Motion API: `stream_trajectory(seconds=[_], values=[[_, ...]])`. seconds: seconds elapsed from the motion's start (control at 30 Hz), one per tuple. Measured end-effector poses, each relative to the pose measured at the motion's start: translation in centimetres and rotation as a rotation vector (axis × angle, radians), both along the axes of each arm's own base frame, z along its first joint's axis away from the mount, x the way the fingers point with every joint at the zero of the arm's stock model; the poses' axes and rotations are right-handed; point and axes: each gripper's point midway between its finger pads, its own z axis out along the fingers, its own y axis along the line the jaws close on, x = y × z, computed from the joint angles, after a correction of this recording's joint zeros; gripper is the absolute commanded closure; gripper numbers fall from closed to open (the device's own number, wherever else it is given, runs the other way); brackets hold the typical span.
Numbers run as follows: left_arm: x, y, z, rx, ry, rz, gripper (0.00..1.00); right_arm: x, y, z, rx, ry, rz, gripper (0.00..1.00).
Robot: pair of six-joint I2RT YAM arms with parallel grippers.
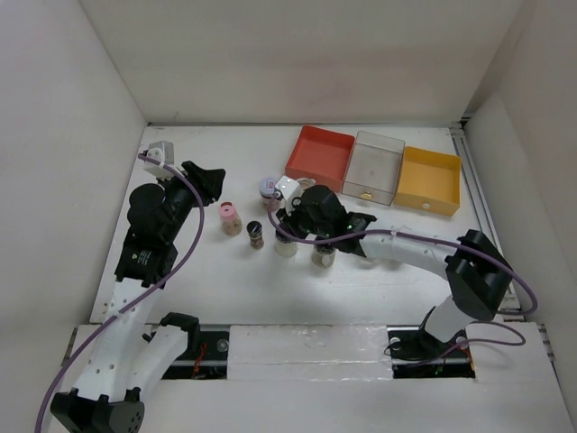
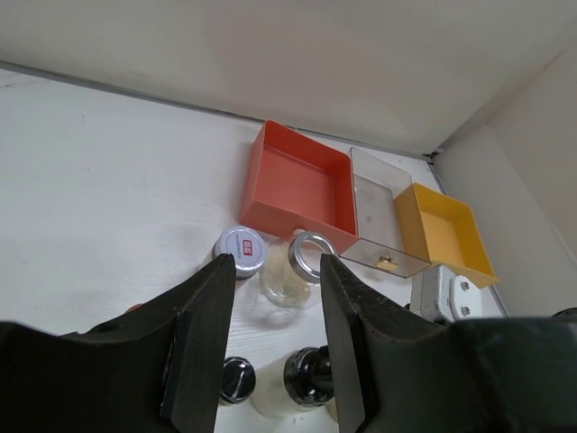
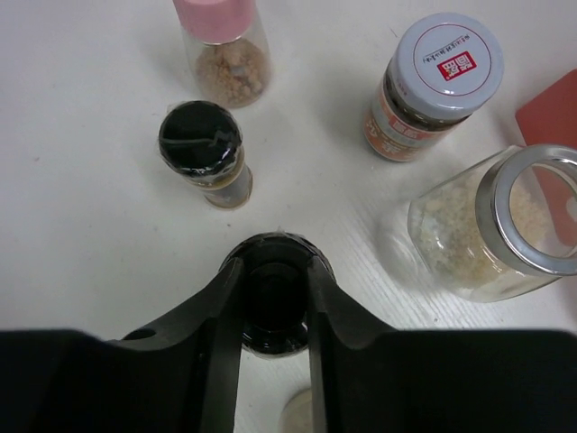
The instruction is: Organize the condiment bottles
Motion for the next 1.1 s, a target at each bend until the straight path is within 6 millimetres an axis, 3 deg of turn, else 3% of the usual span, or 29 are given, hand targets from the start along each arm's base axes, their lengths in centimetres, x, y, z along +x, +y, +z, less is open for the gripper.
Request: stream_trajectory(seconds=[0.13,0.23,0.33,0.43,0.53,0.67,0.77,0.87,0.9,1.1], values=[[0.0,0.0,-0.3,0.001,0.004,-0.001,0.62,0.0,0.3,0.0,0.019,0.011,-0.003,0.85],[0.1,0.0,-0.7,0.002,0.011,-0.001,0.62,-0.1,0.2,0.3,0.025,0.015,-0.007,0.85],[0.1,-0.1,-0.6,0.001,0.009,-0.002,0.62,-0.4,-0.4,1.8,0.039,0.001,-0.019,0.85],[0.0,-0.1,-0.6,0.0,0.008,-0.004,0.62,-0.4,-1.9,6.3,0.098,-0.068,-0.063,0.85],[0.0,-0.2,-0.5,-0.005,0.007,-0.011,0.62,0.8,-3.8,13.7,0.216,-0.18,-0.129,0.85],[0.0,-0.4,-0.4,-0.008,0.003,-0.019,0.62,5.7,-9.0,22.4,0.356,-0.342,-0.304,0.86],[0.0,-0.4,-0.3,-0.009,0.0,-0.021,0.62,10.5,-13.9,25.0,0.365,-0.421,-0.472,0.86],[0.0,-0.4,-0.3,-0.01,-0.003,-0.023,0.62,15.8,-17.9,24.2,0.313,-0.438,-0.606,0.86],[0.0,-0.4,-0.3,-0.01,-0.003,-0.023,0.62,17.9,-19.6,22.8,0.28,-0.427,-0.655,0.88],[0.0,-0.5,-0.2,-0.01,-0.005,-0.024,0.62,24.3,-24.0,14.3,0.143,-0.292,-0.751,0.88]])
